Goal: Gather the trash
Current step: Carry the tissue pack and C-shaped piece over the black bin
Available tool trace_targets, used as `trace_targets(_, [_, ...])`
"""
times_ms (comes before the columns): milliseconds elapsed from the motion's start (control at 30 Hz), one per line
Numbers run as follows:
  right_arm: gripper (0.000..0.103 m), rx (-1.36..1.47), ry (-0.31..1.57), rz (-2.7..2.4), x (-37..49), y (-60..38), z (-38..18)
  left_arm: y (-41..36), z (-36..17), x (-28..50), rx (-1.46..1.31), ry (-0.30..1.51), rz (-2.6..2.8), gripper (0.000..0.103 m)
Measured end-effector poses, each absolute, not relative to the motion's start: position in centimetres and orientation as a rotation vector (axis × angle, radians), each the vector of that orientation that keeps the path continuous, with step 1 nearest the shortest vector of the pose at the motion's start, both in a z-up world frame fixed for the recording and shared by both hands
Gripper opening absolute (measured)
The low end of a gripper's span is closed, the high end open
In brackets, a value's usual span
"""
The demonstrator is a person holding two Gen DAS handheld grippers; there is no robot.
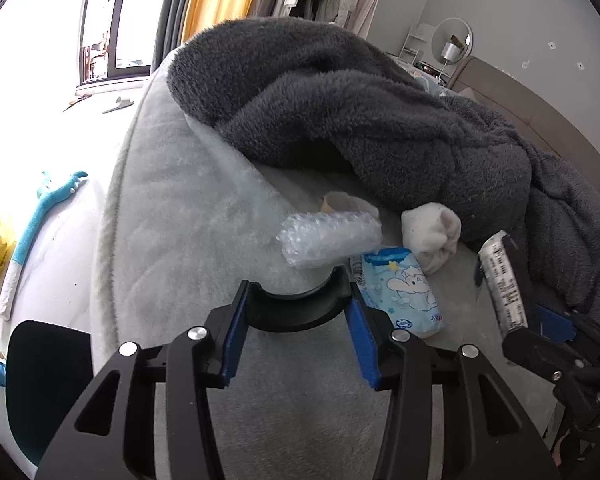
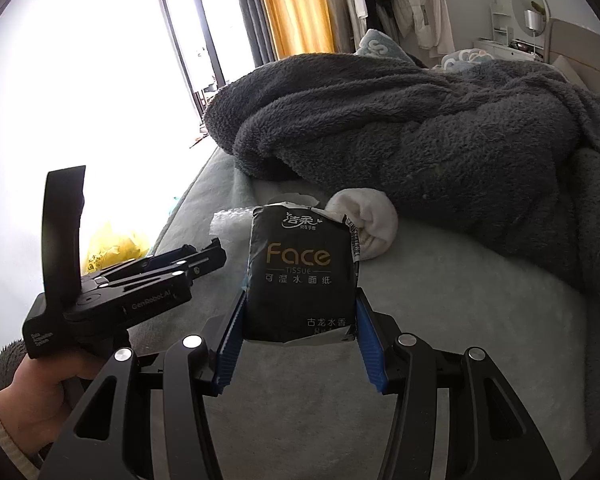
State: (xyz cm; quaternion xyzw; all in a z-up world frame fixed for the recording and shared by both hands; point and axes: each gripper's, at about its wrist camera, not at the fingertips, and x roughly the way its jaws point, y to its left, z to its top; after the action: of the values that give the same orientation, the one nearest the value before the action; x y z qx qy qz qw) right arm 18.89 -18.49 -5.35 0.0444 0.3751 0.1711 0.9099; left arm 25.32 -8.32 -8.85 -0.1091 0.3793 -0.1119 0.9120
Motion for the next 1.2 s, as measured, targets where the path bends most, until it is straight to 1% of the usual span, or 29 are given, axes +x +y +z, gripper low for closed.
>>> trace_targets(367, [0.052, 0.079, 0.768, 0.381, 19.2, -16.0, -4.6, -5.9, -8.2, 24.4, -0.208, 0.759, -0.219, 0.049])
trace_targets(967, [0.052, 0.004, 0.750, 0.464, 19.6, -8.7, -2.6, 1.7, -7.4, 22.8, -0.260, 0.715, -0.151, 0.049])
trace_targets(1200, [0.052, -0.035, 0.749, 0.503, 19.5, -5.1, -2.2, 5.1, -8.1, 22.3, -0.270, 0.748, -0.112, 0.049])
